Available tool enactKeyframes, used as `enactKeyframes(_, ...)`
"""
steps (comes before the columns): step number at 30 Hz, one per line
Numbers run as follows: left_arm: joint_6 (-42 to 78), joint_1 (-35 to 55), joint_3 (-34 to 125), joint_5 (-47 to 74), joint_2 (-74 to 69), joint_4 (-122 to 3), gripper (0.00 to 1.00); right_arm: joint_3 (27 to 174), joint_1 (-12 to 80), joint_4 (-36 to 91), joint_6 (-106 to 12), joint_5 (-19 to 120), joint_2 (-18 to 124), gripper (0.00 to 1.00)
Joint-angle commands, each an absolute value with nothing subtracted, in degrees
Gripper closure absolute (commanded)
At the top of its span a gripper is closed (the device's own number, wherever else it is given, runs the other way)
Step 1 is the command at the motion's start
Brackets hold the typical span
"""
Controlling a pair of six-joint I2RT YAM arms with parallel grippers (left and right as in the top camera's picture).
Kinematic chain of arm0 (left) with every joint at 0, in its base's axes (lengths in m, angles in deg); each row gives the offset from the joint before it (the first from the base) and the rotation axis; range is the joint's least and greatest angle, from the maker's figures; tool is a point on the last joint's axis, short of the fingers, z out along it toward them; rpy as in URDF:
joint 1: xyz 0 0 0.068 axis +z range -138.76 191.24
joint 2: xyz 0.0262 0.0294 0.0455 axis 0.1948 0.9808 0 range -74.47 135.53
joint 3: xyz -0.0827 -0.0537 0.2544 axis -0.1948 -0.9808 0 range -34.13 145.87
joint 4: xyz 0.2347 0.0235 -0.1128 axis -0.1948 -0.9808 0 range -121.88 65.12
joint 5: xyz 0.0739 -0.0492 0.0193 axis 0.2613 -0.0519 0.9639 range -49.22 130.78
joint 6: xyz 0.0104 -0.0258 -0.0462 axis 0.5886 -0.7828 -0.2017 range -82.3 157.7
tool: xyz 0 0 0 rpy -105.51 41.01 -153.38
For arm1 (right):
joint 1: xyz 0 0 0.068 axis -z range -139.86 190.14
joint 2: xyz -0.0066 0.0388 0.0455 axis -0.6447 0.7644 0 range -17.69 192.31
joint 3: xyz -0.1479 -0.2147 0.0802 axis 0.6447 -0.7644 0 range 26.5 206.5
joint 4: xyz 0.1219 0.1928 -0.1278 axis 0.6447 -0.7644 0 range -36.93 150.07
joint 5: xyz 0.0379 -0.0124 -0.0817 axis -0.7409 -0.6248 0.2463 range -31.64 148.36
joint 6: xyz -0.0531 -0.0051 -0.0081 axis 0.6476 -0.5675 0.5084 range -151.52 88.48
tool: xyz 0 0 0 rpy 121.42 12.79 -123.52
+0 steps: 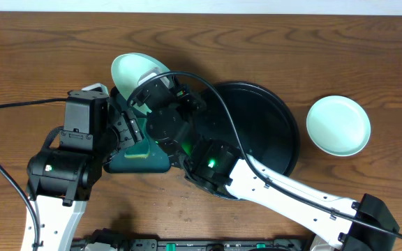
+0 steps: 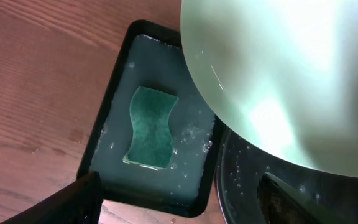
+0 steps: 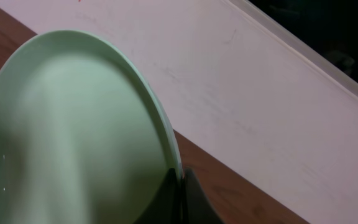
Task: Clean dirty plates on tray and stack at the side
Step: 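Lift the plate with the right gripper and tilt it over the tray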
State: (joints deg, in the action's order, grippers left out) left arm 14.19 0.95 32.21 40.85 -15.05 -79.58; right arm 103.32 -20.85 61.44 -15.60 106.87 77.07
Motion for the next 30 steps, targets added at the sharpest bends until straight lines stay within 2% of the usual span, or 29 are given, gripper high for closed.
enactKeyframes(1,14.74,1.19,33.33,40.75,-14.94,-79.71,0.2,103.97,-21.46,61.92,-15.12,108.58,75.56,0.99)
enactKeyframes(21,14.76,1.19,33.33,40.75,-14.94,-79.71,0.2,103.97,-20.46,61.87,-15.2,109.1,75.8,0.99)
enactKeyframes(25,14.74,1.19,33.33,40.75,-14.94,-79.71,0.2,103.97,-19.01,58.46,-18.77,102.54,76.09,0.99)
enactKeyframes(27,14.74,1.19,33.33,40.75,-14.94,-79.71,0.2,103.95,-18.71,56.98,-18.59,104.14,76.13,0.99)
enactKeyframes(30,14.76,1.19,33.33,40.75,-14.94,-79.71,0.2,103.95,-17.09,54.53,-28.69,105.65,76.2,0.99)
